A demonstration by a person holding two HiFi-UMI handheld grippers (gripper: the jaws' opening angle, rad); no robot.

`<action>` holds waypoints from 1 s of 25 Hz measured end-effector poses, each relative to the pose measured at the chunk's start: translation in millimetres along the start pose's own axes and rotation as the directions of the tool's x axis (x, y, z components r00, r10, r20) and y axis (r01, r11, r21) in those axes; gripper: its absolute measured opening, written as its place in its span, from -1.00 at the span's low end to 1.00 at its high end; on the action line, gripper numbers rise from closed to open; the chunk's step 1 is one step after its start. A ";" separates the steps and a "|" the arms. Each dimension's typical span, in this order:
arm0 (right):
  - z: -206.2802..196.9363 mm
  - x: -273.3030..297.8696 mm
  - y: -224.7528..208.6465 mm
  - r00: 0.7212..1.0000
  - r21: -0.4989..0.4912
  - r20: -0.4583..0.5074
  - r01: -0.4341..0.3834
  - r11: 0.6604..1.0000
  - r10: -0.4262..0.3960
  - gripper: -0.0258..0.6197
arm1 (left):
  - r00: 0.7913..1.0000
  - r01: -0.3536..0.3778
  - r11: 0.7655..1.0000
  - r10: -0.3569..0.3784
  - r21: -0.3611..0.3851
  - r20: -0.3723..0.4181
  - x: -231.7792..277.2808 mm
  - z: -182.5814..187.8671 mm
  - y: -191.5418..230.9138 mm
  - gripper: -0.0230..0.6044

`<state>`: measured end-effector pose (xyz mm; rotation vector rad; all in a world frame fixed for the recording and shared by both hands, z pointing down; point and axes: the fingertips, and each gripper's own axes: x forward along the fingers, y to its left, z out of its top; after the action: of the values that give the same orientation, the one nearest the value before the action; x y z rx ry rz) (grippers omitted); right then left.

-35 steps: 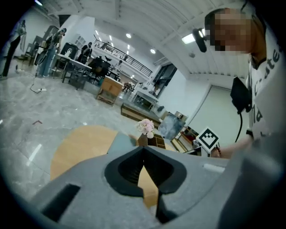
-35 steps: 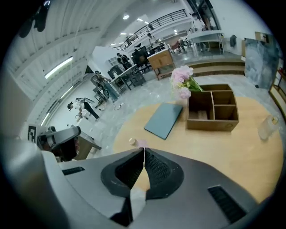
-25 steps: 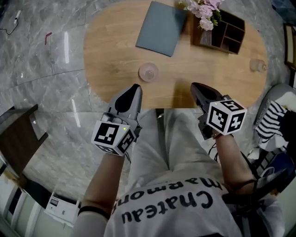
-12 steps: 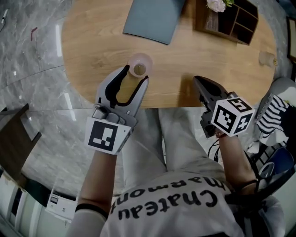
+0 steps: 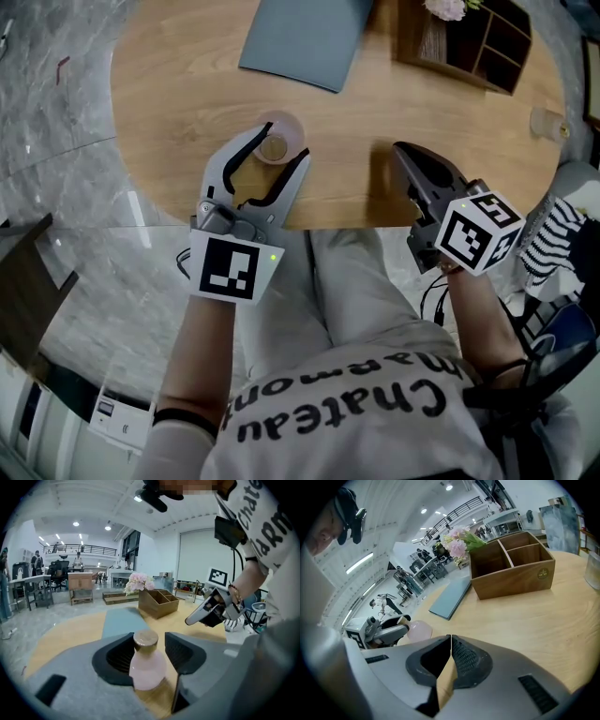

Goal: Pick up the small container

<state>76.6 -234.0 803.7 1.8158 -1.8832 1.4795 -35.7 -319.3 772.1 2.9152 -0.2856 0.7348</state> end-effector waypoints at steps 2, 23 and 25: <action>-1.4 3.8 -2.8 1.000 -0.001 -0.001 -0.005 1.000 0.005 -0.88 | 1.000 -0.004 1.000 0.004 0.009 -0.007 3.6 -4.7 0.8 -0.30; -16.3 16.1 10.2 0.998 0.118 -0.054 -0.038 0.992 0.045 -0.88 | 0.999 0.006 0.997 -0.002 0.079 -0.046 15.4 -9.0 5.3 -0.33; -22.7 10.8 13.4 0.996 0.134 -0.080 -0.029 0.991 0.040 -0.88 | 0.999 -0.003 0.998 0.005 0.057 -0.034 14.5 -8.4 6.0 -0.35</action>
<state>51.3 -228.4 815.4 1.7538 -1.8274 1.7023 -28.3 -326.0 786.8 2.9531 -0.2718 0.8057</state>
